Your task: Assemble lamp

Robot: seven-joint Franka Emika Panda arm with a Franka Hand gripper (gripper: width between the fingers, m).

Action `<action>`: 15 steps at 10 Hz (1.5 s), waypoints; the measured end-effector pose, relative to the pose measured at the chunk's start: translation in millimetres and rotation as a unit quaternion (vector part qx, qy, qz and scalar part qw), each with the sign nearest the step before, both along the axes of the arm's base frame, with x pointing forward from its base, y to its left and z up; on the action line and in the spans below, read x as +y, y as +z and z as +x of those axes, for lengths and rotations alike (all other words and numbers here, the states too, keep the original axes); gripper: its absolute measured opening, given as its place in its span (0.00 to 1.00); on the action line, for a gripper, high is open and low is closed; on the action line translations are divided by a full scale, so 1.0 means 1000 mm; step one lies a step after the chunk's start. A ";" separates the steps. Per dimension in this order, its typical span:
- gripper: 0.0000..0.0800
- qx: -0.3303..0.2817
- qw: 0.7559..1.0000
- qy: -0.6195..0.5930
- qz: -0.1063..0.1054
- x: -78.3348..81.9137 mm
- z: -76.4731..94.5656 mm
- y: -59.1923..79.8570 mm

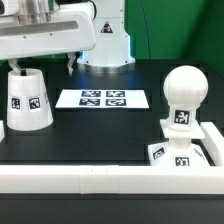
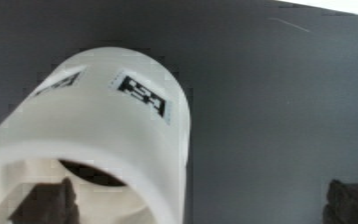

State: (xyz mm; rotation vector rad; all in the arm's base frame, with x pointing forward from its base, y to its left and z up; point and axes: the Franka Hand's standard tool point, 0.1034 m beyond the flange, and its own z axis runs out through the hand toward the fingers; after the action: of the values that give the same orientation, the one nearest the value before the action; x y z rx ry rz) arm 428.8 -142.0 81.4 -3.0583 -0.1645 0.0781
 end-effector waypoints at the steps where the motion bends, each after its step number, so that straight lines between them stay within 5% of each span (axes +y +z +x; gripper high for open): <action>1: 0.83 0.000 1.000 0.000 0.000 0.000 0.000 0.000; 2: 0.52 0.000 1.000 0.001 0.000 0.001 0.000 0.000; 3: 0.52 0.001 1.000 0.001 0.000 0.001 0.000 -0.001; 5: 0.10 0.002 1.000 0.001 0.000 0.001 -0.001 -0.002; 11: 0.06 0.001 1.000 0.005 0.004 0.014 0.011 0.003; 13: 0.06 0.002 1.000 -0.026 0.009 0.051 0.033 0.012; 15: 0.06 0.009 0.998 -0.059 0.026 0.089 0.070 0.038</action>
Offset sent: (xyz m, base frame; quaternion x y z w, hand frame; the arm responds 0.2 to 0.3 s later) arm 0.0014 -0.0002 -0.0026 0.0008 0.0054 0.0004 1.0000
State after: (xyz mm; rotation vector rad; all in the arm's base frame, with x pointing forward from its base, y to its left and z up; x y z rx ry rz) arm 498.5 -53.4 118.9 -3.0064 0.0141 0.0938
